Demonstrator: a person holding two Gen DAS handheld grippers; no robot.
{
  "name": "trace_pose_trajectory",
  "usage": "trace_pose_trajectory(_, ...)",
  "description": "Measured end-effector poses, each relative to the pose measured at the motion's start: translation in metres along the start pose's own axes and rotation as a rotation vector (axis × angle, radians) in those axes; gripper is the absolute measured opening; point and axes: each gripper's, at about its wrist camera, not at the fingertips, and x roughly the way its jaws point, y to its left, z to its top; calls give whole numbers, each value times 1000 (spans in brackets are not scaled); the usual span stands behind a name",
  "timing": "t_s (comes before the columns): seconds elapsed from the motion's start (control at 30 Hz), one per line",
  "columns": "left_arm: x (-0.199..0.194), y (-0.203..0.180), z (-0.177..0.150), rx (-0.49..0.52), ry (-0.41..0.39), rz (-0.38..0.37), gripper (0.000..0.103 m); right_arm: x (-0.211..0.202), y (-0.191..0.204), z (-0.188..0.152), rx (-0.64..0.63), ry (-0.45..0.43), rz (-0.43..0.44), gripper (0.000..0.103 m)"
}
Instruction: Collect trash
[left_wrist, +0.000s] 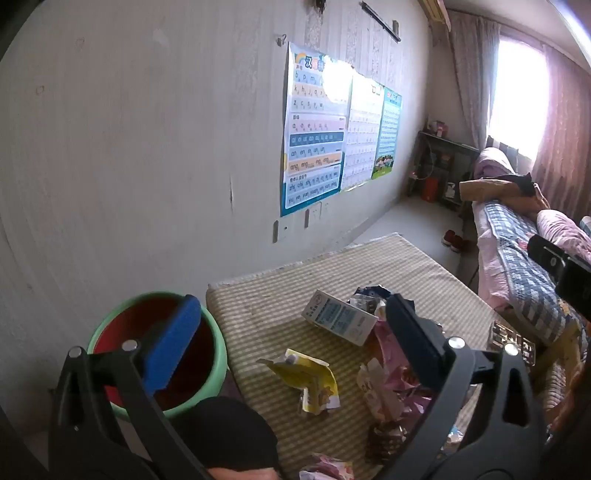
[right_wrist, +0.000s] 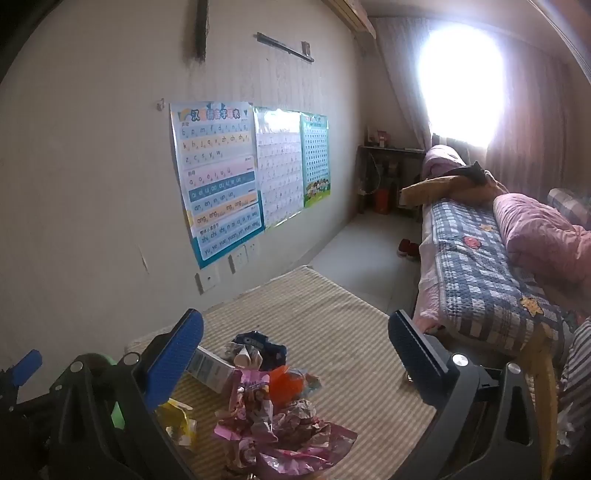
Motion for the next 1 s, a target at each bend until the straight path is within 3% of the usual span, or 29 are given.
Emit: trace_pose_trajectory(1.0,9,0,-5,-9,41,11,98,7,2,-13,-3,26,4,96)
